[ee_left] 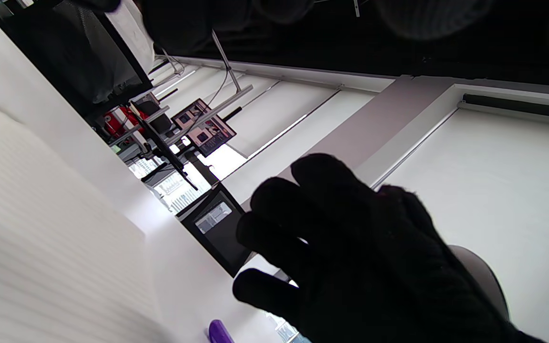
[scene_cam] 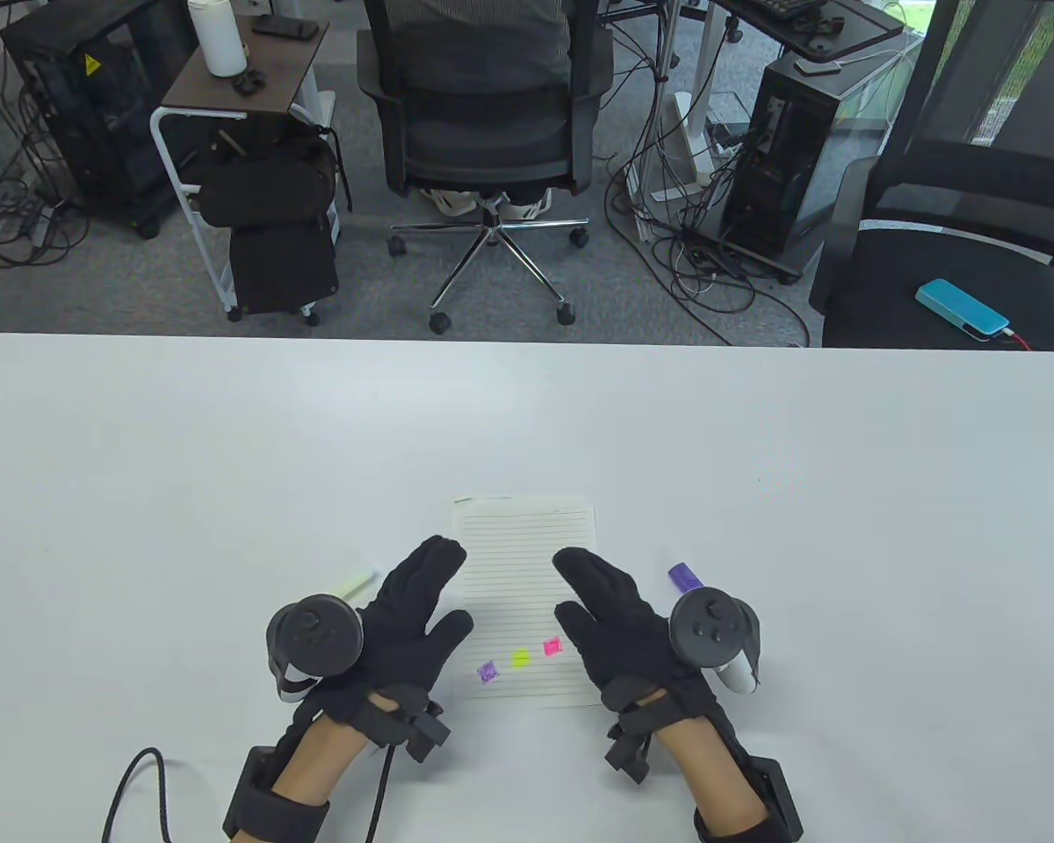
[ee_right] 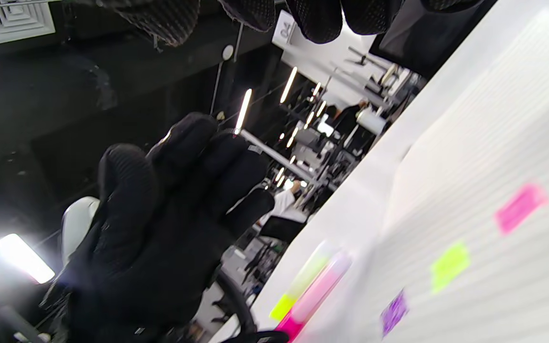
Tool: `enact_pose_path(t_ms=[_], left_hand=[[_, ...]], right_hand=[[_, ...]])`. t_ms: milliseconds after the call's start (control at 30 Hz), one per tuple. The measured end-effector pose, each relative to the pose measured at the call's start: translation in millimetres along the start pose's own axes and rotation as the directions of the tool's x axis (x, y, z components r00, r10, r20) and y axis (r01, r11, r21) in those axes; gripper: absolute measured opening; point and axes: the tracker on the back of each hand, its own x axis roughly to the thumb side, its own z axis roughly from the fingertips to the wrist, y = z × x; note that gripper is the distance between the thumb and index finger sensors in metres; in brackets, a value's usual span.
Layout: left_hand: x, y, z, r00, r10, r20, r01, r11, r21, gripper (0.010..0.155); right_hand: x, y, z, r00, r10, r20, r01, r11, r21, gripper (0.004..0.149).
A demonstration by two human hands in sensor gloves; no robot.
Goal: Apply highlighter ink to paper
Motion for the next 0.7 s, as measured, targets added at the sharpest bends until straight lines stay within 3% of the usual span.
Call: enact_pose_path(t_ms=[700], left_hand=[[-1, -5, -1, 1.000, -0.012, -0.017, 0.012, 0.999, -0.041, 0.076]], right_hand=[[-9, 15, -4, 0.999, 0.030, -0.041, -0.025, 0.992, 0.120, 0.062]])
